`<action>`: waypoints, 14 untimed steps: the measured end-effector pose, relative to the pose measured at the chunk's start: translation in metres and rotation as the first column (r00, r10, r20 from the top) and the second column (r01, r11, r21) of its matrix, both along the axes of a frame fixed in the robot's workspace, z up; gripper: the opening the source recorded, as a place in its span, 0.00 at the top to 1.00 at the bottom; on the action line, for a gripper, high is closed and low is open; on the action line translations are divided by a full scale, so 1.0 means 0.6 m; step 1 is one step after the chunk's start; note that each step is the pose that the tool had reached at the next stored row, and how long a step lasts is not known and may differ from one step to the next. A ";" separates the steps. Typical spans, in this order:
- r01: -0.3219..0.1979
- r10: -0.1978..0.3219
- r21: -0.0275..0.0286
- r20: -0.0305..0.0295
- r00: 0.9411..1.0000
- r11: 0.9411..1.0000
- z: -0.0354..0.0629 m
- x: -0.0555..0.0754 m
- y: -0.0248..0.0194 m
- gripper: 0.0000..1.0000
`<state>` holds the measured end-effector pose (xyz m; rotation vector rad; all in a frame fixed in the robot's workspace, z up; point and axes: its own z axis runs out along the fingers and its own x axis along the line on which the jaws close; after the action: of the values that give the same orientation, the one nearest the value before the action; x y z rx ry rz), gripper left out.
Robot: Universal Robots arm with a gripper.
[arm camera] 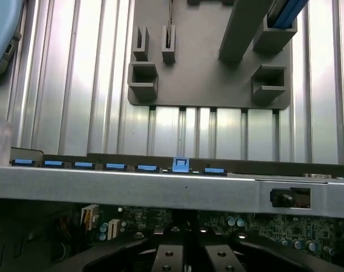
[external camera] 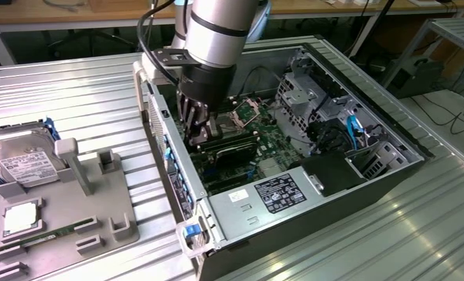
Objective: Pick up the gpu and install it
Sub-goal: 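Press down on the gpu until it lock into place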
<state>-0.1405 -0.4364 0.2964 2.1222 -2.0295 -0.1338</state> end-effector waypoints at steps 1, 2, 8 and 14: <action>0.000 0.000 0.000 -0.002 1.000 1.000 -0.001 0.002 0.0003 0.89; 0.000 0.000 0.000 -0.003 1.000 1.000 -0.001 0.006 0.0005 0.89; 0.000 0.000 0.001 0.000 1.000 1.000 -0.004 0.025 0.0014 0.89; -0.008 0.008 0.000 0.054 0.998 1.000 -0.004 0.025 0.0049 0.89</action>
<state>-0.1254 -0.4334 0.2937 2.1571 -2.0505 -0.0764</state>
